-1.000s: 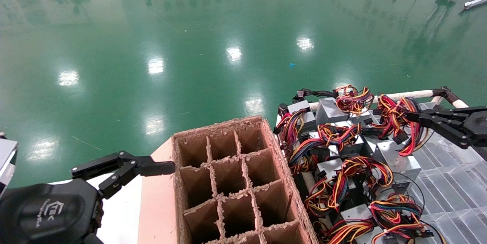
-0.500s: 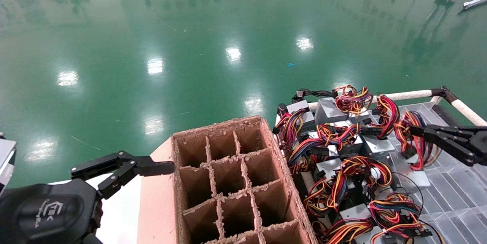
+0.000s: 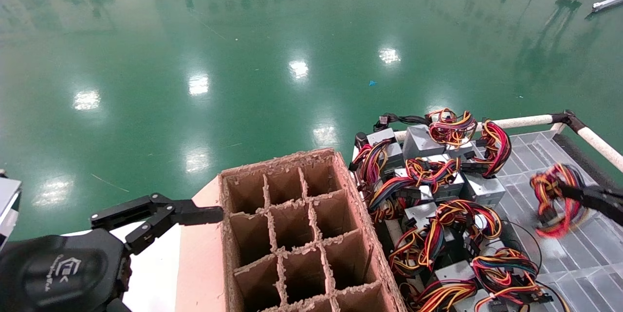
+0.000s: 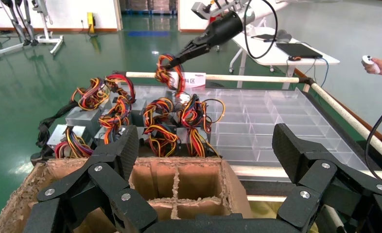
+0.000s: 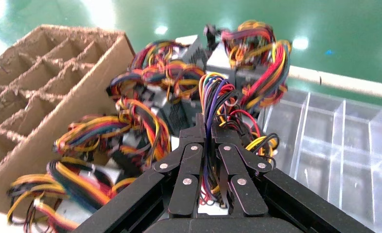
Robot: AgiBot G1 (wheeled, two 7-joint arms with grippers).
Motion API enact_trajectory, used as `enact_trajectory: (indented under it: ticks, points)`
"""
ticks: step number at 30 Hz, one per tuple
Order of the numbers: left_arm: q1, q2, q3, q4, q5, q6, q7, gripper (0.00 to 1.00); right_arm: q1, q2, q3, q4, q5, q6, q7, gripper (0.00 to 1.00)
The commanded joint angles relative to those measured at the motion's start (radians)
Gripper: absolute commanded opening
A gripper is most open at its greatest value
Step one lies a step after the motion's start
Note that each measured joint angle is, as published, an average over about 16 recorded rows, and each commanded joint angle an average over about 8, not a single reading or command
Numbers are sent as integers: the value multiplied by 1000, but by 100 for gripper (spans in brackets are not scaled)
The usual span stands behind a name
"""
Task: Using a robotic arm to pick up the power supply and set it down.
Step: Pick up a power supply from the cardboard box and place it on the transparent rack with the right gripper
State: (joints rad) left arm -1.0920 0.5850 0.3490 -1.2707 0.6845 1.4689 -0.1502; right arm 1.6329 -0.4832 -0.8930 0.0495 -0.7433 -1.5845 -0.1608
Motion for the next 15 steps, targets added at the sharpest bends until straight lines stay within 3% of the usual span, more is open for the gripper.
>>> enact_trajectory:
  ticks: [1,6,14,15]
  points:
    - [0,0,0,0,0,0,0,100,-23,16,4,15,8,-1,10,0]
    - [0,0,0,0,0,0,0,100,-67,15,17,38,38,8,23,1]
    - [0,0,0,0,0,0,0,100,-93,-11,26,42,60,25,27,97]
    - [0,0,0,0,0,0,0,100,-94,-12,27,42,61,26,27,100]
